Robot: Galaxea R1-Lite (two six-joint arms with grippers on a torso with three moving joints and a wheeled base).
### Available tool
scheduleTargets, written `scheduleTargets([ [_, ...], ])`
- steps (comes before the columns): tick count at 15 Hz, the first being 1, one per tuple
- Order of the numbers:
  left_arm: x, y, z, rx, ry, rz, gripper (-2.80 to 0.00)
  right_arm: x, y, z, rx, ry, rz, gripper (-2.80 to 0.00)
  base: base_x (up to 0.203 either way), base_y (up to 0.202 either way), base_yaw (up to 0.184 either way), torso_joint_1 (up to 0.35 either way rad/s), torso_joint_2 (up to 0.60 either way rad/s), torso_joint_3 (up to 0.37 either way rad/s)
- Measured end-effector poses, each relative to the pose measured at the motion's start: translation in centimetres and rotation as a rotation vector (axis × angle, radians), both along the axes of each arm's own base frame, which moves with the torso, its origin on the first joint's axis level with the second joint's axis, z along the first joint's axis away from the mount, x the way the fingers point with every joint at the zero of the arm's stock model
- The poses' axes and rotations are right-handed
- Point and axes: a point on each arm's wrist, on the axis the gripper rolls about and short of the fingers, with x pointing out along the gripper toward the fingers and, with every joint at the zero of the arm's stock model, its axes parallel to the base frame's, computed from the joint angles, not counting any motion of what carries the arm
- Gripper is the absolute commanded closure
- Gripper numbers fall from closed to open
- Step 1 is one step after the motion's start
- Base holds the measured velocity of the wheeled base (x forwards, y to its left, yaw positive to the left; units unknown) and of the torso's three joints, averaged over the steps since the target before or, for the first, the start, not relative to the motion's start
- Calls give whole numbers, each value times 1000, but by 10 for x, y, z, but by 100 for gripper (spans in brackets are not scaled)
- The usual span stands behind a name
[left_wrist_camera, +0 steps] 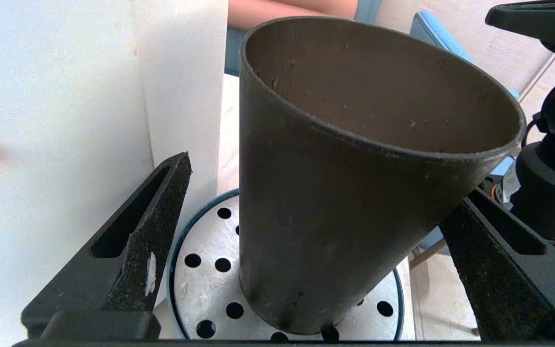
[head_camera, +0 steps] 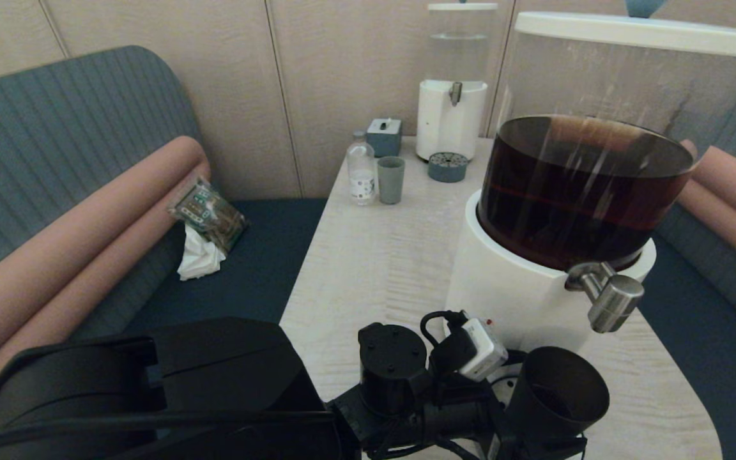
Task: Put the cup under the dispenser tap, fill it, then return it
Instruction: Place the cup next to the water dispenser
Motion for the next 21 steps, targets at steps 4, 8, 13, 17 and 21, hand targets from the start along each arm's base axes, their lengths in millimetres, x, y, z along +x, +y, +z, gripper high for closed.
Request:
scheduleTargets([
  [4, 1, -1, 1, -4, -2, 0, -280, 0, 0, 0, 0, 0, 0, 0, 0, 0, 0, 0, 0, 0],
  [8, 1, -4, 0, -10, -8, 0, 0, 0, 0, 0, 0, 0, 0, 0, 0, 0, 0, 0, 0, 0],
  [13, -1, -4, -2, -5, -6, -4, 0, 0, 0, 0, 0, 0, 0, 0, 0, 0, 0, 0, 0, 0],
  [17, -7, 3, -2, 12, 4, -8, 0, 0, 0, 0, 0, 0, -1, 0, 0, 0, 0, 0, 0, 0],
  [21, -16, 16, 4, 30, 15, -4, 0, 0, 0, 0, 0, 0, 0, 0, 0, 0, 0, 0, 0, 0],
])
